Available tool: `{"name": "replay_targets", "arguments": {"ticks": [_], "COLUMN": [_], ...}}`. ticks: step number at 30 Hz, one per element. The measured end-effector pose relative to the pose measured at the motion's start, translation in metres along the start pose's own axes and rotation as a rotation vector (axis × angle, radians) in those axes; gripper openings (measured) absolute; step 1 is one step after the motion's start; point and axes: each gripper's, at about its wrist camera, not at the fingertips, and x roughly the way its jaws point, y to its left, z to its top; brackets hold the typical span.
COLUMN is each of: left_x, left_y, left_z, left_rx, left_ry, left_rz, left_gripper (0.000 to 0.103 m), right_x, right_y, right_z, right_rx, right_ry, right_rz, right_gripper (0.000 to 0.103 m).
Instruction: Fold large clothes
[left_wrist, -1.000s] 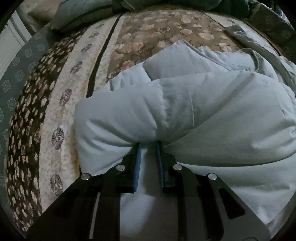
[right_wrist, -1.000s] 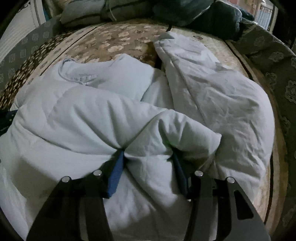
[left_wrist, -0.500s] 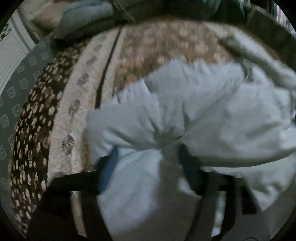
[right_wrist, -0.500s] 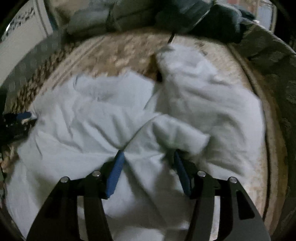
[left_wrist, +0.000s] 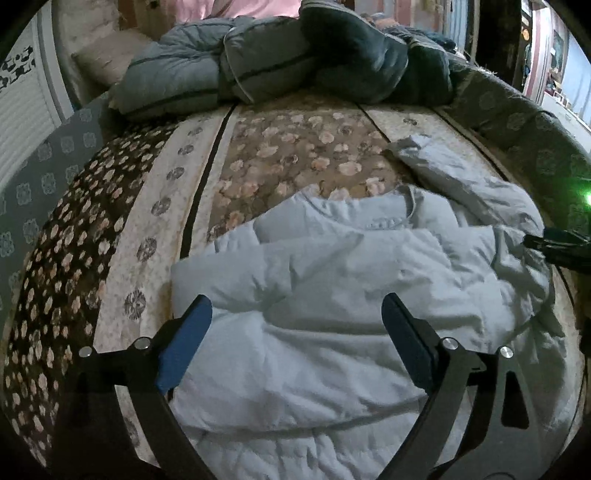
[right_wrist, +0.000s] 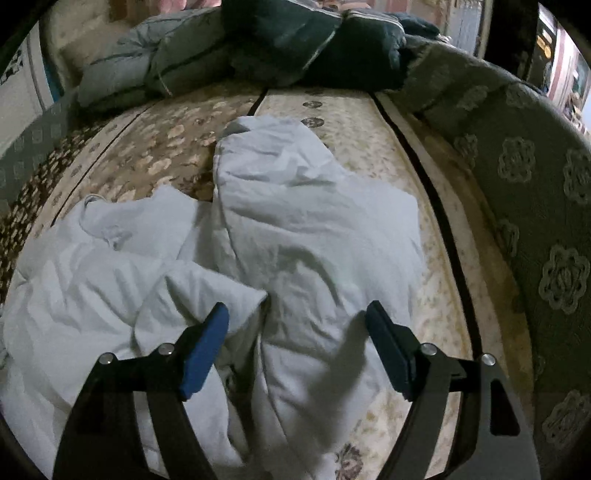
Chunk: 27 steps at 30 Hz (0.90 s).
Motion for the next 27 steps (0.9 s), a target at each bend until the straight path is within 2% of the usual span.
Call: {"name": "replay_targets", "arguments": {"ticks": [4,7,12,15,17,20,23,27], "left_x": [0.001,-0.010,-0.028,-0.037,-0.050,-0.074,-0.110,-0.180], "left_y": [0.004,0.001,-0.004,-0.008,-0.014,-0.019,-0.034,-0.046], "left_z": [-0.014,-0.019,-0.012,-0.004,-0.005,-0.012,-0.014,-0.026], "left_rx": [-0.047,-0.042,-0.045,-0.081,-0.115,-0.159,-0.124,-0.155], "left_ry": [0.038,0.030,0.040,0.051,0.070,0.092,0.053,-0.106], "left_rz": [-0.023,-0.013,0.032,0.042,0.071,0.064,0.085,0.024], "left_gripper": [0.092,0.092,0.092,0.092,0.092,0.092,0.092,0.096], "right_x": [-0.013,-0.025,-0.044,-0.056,-0.071,-0.105,-0.143,-0.220], "right_y": [-0.011,-0.015,-0.021,-0.024,-0.024,-0.025,-0.035,-0.055], "right_z": [-0.011,-0.017,-0.023,-0.032,-0.041,-0.055,-0.060,-0.069], "right_rx": [0.029,0.028,0.030,0.028,0.036,0.020,0.043,0.081], "right_ry": [0.008,0.000,-0.007,0.016,0.017,-0.015,-0.021,-0.167], "right_rz": [0.003,-0.010,0.028,0.032,0.053,0.016,-0.003,0.011], "right_gripper": [0.077,0.077,0.077,0.077,0.077,0.077,0.077,0.080]}}
